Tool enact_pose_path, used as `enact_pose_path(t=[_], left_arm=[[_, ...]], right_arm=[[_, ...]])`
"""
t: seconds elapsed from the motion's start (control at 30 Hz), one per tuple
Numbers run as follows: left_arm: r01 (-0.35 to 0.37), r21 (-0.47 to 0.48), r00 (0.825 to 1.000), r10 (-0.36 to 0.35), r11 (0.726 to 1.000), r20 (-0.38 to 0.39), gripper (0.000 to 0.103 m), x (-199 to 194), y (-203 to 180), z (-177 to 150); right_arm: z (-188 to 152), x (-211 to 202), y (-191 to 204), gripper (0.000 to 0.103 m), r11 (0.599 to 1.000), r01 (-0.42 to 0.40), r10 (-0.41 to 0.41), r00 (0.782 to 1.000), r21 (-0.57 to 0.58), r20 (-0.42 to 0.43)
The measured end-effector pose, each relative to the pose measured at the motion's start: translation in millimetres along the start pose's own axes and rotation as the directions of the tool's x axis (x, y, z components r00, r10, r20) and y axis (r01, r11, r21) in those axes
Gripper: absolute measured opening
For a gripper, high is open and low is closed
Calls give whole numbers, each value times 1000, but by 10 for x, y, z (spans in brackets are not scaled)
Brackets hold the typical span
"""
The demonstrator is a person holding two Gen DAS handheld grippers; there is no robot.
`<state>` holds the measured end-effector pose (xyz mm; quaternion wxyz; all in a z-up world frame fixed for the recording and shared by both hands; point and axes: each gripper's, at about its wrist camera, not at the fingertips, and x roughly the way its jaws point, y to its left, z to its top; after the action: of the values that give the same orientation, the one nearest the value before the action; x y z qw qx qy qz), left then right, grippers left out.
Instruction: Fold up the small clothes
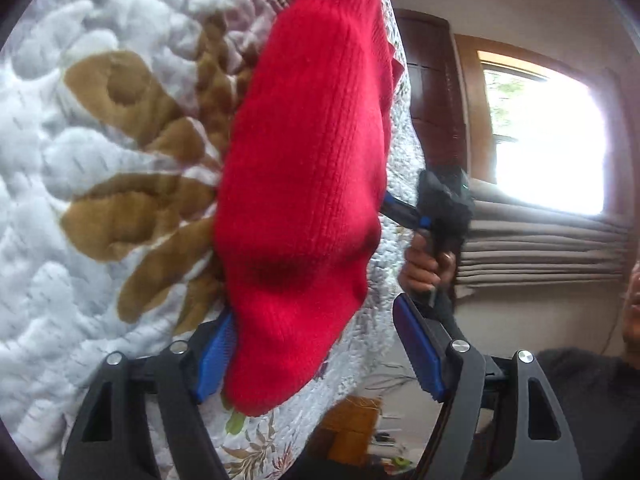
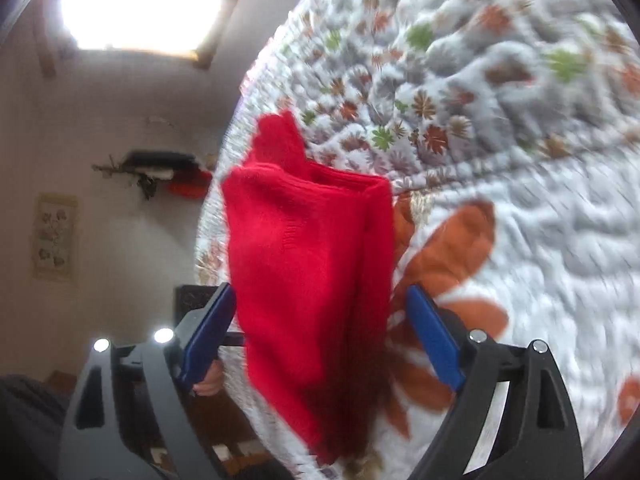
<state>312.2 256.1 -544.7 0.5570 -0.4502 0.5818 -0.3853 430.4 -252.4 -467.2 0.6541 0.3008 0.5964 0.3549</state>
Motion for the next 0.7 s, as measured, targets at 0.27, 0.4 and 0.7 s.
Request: enact_pose_path(t=[0.27,0.4,0.7], left_arm=[[-73,82,997,74,994,-4,73,-55,-60,28],[-44,98,997,50,994,-59,75,190,-77,9],[24,61,999,-21,998,-46,59,294,-2,-28]], right_arm=[[145,-29,-178,85,1000,6,-6,1000,21,-27],[102,46,-266,92,1000,-31,31,998,5,-60],[183,44,-387,68,997,-76,76,993,1,-87]])
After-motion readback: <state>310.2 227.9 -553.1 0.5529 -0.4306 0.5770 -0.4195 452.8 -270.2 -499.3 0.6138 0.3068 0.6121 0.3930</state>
